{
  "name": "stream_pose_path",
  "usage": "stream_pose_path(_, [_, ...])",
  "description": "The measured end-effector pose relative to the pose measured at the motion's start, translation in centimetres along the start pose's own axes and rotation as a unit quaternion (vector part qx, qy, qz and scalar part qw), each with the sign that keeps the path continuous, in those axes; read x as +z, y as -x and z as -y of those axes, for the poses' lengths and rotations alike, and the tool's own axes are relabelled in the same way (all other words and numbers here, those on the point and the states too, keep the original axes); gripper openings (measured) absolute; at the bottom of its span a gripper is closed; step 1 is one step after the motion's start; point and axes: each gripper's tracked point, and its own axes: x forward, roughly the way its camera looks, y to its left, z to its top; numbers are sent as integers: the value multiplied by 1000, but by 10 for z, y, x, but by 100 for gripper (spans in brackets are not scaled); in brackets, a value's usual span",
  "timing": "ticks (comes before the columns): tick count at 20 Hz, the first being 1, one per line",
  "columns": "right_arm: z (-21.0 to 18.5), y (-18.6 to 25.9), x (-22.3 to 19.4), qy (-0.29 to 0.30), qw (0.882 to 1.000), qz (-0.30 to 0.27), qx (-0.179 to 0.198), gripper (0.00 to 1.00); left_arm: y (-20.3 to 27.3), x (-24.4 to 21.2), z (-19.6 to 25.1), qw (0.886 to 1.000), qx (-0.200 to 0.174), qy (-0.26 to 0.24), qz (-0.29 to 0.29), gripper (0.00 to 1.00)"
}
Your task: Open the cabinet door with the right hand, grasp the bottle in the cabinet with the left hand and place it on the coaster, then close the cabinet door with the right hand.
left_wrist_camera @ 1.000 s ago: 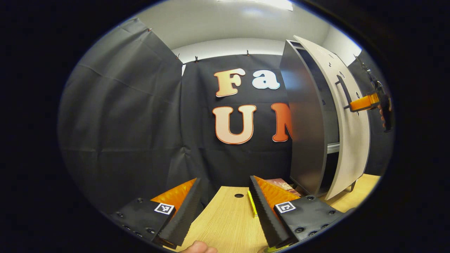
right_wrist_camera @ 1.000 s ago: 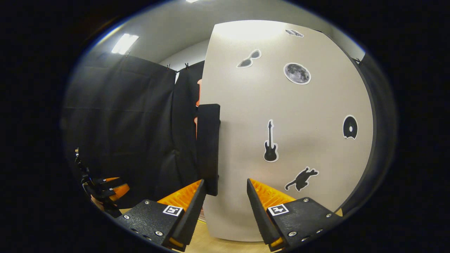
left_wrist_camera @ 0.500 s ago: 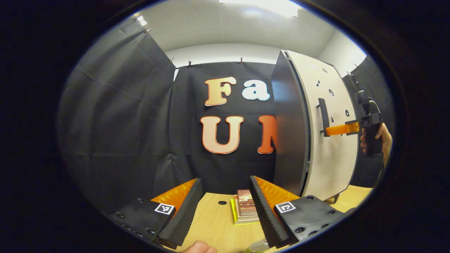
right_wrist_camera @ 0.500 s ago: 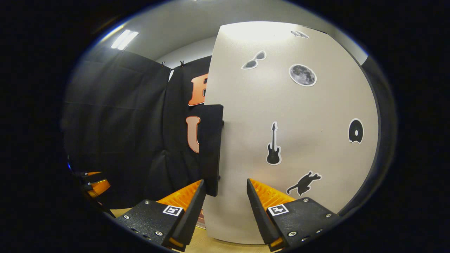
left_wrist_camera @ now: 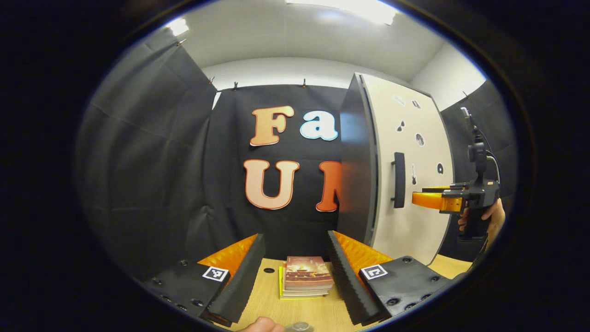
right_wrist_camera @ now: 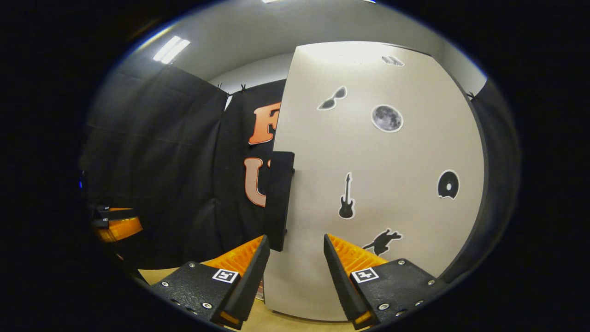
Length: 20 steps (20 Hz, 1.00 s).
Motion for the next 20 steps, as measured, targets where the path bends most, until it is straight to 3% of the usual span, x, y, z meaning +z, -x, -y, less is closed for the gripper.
stream_pose_path(9, [60, 137, 56, 12, 997, 55, -52, 76, 7, 79, 45, 999, -10, -9, 38, 89])
stream_pose_path(13, [91, 177, 73, 38, 993, 64, -93, 84, 5, 117, 60, 999, -10, -4, 46, 89])
stream_pose_path(20, [134, 231, 92, 24, 988, 79, -129, 93, -5, 173, 84, 997, -11, -17, 78, 88])
